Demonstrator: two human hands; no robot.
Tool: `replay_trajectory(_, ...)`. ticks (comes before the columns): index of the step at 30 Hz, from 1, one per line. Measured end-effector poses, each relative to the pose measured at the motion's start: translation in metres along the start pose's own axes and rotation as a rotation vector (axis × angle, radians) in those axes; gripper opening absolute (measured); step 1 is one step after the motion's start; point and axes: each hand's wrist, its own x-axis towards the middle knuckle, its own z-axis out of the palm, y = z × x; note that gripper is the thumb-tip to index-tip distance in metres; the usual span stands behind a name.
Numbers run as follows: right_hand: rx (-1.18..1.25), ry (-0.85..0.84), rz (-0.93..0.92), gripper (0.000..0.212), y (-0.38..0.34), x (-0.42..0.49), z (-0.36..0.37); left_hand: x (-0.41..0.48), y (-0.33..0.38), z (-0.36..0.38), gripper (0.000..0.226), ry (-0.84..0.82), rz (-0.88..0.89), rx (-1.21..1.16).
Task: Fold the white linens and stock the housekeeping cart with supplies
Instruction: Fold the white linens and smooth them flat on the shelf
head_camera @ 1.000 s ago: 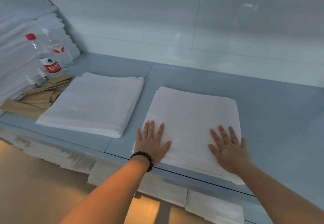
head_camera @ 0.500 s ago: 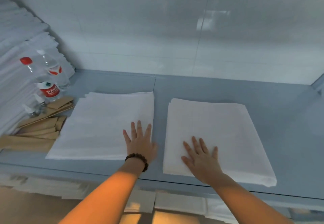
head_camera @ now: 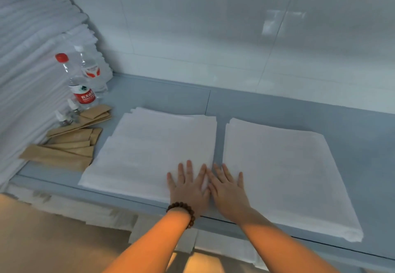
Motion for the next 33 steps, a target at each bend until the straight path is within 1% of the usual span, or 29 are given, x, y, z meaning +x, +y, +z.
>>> replay_trajectory(4,-0.013,-0.014,0.021,0.052,-0.001,-0.008,0.002,-0.014,0.004,0.006,0.057,-0.001,0.006,-0.061)
replay_trajectory(8,0.015,-0.014,-0.01,0.052,-0.005,-0.01,0.0,-0.02,0.002,0.003,0.055,-0.015,0.017,-0.079)
replay_trajectory(11,0.043,0.001,-0.034,0.053,-0.005,-0.009,-0.005,-0.022,-0.009,-0.005,0.059,-0.031,-0.042,-0.11)
replay_trajectory(15,0.081,0.033,-0.033,0.056,-0.012,-0.001,-0.011,-0.021,-0.048,-0.027,0.063,-0.002,-0.161,-0.152)
replay_trajectory(19,0.13,0.056,-0.019,0.057,-0.022,0.01,-0.012,-0.011,-0.098,-0.05,0.059,0.082,-0.163,-0.173)
replay_trajectory(22,0.152,0.094,0.005,0.056,-0.026,0.022,-0.012,-0.001,-0.139,-0.06,0.058,0.105,-0.167,-0.146)
replay_trajectory(27,0.148,0.145,0.143,0.056,-0.041,0.055,-0.011,0.031,-0.205,-0.076,0.057,0.062,-0.169,-0.095)
replay_trajectory(31,0.153,0.115,0.307,0.056,-0.054,0.074,-0.008,0.052,-0.24,-0.082,0.057,-0.057,-0.096,-0.072)
replay_trajectory(33,0.166,0.13,0.365,0.056,-0.058,0.077,-0.005,0.059,-0.25,-0.082,0.058,-0.097,-0.069,-0.083)
